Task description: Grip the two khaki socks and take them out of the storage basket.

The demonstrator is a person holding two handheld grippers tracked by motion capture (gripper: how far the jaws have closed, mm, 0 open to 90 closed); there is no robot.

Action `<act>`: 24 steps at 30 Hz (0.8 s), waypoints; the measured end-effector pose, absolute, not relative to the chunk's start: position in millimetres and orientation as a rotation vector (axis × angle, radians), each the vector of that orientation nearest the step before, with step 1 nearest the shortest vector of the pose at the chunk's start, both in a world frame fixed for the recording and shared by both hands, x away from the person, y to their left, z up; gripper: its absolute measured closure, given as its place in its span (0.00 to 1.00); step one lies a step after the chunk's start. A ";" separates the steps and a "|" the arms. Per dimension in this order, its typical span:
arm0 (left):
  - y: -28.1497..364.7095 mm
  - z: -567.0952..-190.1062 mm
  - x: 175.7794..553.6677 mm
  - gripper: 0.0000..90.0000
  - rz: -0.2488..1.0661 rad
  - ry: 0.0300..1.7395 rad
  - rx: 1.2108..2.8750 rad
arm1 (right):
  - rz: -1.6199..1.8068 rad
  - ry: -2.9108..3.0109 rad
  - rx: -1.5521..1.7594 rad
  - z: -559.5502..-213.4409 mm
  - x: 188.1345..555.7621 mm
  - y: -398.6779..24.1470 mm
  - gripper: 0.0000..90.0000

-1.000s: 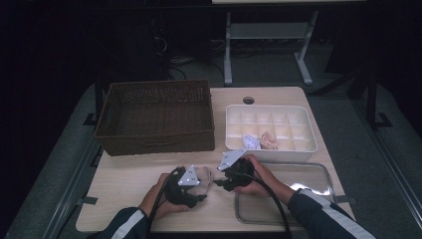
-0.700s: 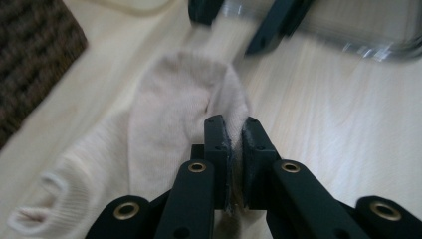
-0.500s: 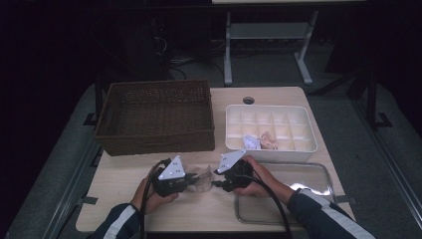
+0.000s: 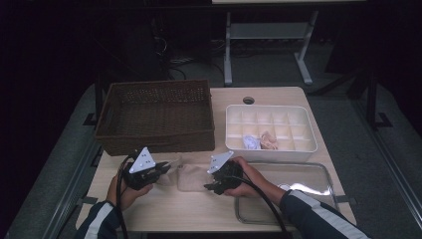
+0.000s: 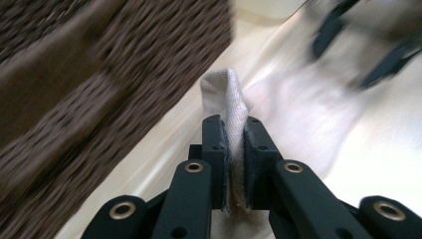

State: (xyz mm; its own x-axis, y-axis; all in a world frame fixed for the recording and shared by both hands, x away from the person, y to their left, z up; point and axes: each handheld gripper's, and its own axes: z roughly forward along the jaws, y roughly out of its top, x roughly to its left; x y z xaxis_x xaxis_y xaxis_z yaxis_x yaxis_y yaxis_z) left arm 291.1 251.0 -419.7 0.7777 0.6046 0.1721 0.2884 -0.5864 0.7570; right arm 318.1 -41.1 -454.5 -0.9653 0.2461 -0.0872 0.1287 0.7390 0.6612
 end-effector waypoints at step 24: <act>237.3 -444.1 312.9 0.62 0.436 0.708 2.228 | 1.005 2.810 0.341 -450.5 316.8 -65.6 0.96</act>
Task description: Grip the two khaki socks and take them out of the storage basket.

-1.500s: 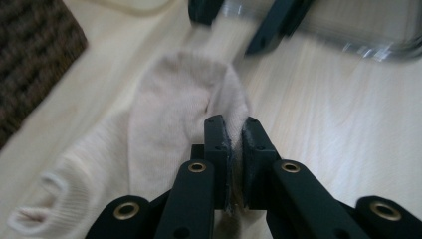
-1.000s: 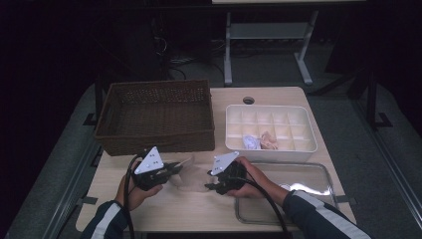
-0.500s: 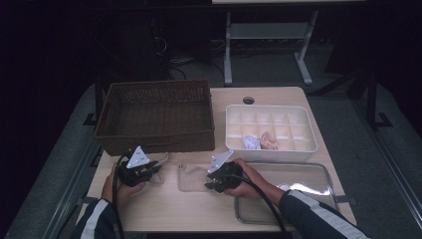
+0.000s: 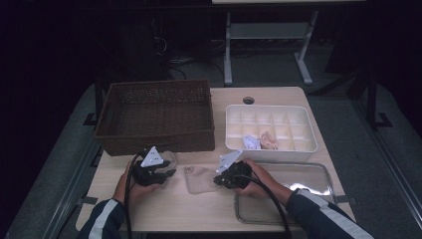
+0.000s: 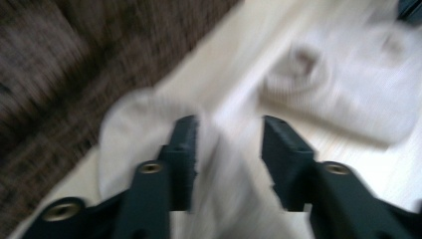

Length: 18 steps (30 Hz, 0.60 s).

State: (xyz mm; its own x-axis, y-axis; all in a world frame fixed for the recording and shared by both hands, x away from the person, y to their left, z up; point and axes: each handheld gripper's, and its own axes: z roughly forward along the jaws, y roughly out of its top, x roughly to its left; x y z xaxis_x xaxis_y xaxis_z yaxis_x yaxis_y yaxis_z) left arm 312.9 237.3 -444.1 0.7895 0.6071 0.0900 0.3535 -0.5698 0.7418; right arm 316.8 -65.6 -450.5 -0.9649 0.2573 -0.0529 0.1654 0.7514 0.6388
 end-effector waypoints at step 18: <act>121.9 -446.2 270.2 0.39 0.350 0.496 2.290 | 1.242 2.692 0.392 -407.4 303.8 -82.2 0.96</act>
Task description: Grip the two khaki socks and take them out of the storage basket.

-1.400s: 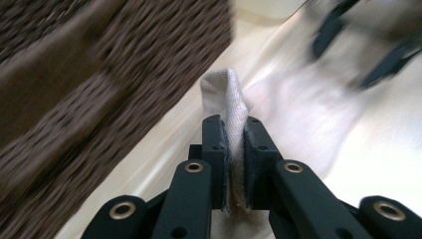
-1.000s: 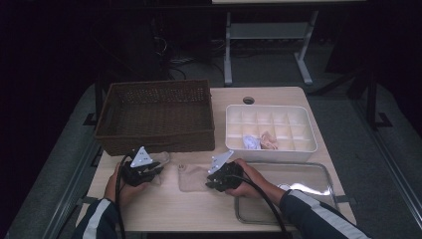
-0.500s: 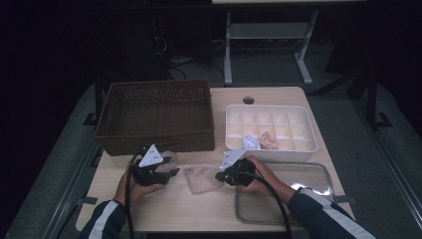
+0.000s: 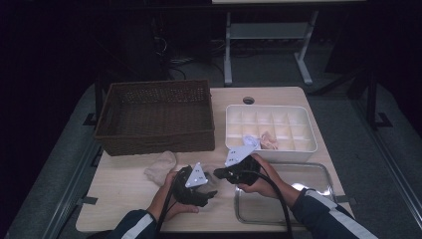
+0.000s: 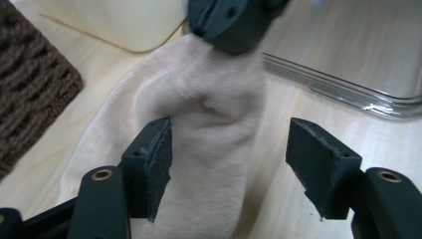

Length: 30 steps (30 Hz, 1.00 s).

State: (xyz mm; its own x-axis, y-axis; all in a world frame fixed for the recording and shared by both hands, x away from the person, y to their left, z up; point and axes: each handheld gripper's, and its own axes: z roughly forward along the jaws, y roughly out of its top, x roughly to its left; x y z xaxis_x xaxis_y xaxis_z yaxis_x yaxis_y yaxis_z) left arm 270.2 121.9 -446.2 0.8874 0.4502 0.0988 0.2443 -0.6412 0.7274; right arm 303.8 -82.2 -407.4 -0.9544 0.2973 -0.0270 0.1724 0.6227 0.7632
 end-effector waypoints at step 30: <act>234.4 -439.0 290.2 0.97 0.319 0.765 2.038 | 1.241 2.612 0.380 -404.4 305.3 -73.3 0.91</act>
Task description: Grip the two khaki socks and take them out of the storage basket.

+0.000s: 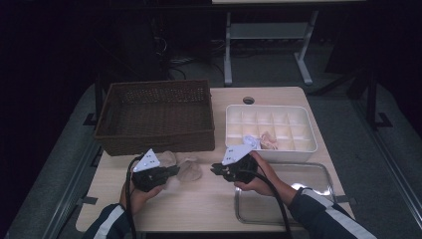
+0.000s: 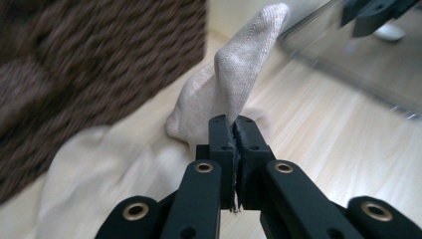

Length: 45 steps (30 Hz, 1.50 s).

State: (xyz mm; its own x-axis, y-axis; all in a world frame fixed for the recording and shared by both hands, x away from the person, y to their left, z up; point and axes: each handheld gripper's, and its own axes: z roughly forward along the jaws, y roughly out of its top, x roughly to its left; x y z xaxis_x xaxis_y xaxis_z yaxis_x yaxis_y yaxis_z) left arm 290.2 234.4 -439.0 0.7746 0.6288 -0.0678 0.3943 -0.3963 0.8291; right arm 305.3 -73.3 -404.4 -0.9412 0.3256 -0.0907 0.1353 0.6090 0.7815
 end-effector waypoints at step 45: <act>162.9 -463.7 305.0 0.48 0.206 0.644 2.284 | 1.117 2.683 0.362 -423.7 319.9 -73.9 0.92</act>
